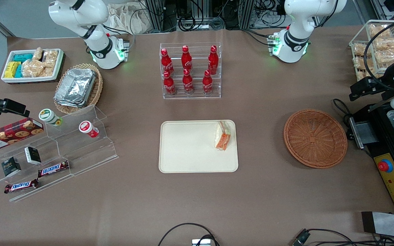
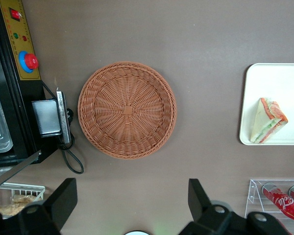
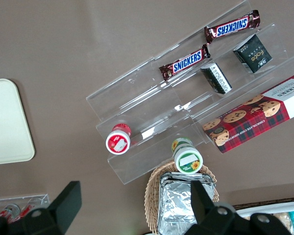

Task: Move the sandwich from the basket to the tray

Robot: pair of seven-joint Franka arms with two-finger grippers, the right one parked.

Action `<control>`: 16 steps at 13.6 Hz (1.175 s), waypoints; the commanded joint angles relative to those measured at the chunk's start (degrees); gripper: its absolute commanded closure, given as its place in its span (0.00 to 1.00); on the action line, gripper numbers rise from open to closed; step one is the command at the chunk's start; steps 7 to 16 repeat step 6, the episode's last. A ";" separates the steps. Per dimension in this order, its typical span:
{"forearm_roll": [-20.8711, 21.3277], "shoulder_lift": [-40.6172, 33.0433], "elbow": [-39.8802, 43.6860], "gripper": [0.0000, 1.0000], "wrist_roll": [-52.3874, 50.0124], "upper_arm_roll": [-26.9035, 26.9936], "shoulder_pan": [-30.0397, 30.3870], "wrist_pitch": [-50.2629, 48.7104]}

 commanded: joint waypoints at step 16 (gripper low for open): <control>-0.86 -2.04 -1.85 0.00 -0.58 1.00 -1.22 -0.72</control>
